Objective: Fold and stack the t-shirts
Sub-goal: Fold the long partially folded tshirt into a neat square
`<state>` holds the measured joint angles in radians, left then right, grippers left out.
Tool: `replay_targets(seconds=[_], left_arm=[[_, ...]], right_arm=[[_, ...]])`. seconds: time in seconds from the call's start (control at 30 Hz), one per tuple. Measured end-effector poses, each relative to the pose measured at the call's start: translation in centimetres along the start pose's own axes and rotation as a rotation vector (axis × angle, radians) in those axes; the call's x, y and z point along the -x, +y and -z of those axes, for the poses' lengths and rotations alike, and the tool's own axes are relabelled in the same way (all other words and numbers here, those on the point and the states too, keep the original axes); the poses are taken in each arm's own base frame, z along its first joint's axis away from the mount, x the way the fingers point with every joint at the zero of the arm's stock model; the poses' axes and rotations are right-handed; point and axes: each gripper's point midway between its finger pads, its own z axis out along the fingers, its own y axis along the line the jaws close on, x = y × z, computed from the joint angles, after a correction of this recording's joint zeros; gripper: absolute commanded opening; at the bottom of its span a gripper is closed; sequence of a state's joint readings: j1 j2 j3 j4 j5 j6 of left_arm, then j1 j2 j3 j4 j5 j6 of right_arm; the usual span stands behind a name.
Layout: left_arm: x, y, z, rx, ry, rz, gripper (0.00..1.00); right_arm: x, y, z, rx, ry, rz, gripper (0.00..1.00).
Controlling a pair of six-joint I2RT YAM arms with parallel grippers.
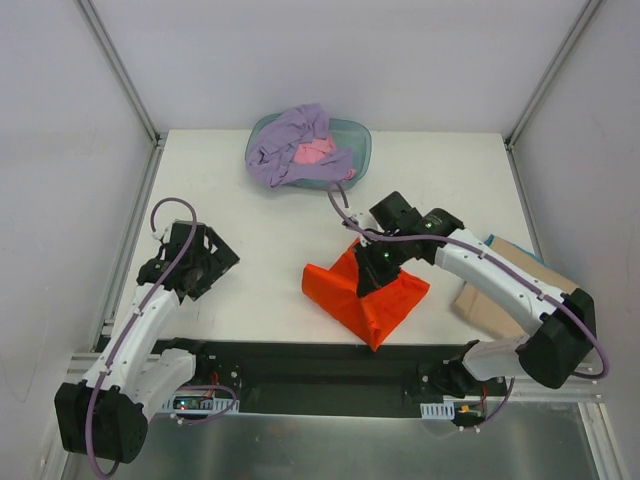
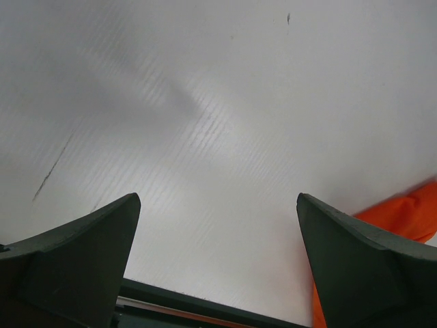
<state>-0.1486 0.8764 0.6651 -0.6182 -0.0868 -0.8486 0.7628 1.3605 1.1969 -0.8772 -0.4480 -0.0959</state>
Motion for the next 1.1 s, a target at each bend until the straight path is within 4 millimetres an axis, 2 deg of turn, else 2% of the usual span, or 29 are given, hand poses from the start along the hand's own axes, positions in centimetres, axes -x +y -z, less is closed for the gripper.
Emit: replay_targets(seconds=[0.2, 0.33, 0.5, 0.67, 0.83, 1.03, 1.1], left_arm=[[0.4, -0.4, -0.3, 0.006, 0.004, -0.001, 0.99], [0.7, -0.9, -0.4, 0.003, 0.003, -0.001, 0.99], [0.7, -1.0, -1.0, 0.012, 0.010, -0.003, 0.99], [0.8, -1.1, -1.4, 0.024, 0.021, -0.006, 0.99], [1.1, -1.5, -1.8, 0.023, 0.024, -0.003, 0.99], [1.1, -1.5, -2.0, 0.027, 0.029, -0.005, 0.99], [1.1, -1.6, -2.0, 0.026, 0.028, -0.005, 0.99]], right_arm=[[0.4, -2.7, 1.1, -0.035, -0.022, -0.059, 0.01], [0.4, -2.7, 1.7, -0.024, -0.020, -0.064, 0.01], [1.5, -0.9, 3.1, 0.037, -0.046, -0.031, 0.01], [1.8, 0.5, 3.8, 0.102, -0.056, -0.020, 0.01], [1.6, 1.9, 3.9, 0.169, -0.045, -0.025, 0.01], [0.8, 5.8, 3.1, 0.275, -0.008, 0.057, 0.01], [0.7, 6.2, 3.0, 0.286, -0.006, 0.064, 0.01]])
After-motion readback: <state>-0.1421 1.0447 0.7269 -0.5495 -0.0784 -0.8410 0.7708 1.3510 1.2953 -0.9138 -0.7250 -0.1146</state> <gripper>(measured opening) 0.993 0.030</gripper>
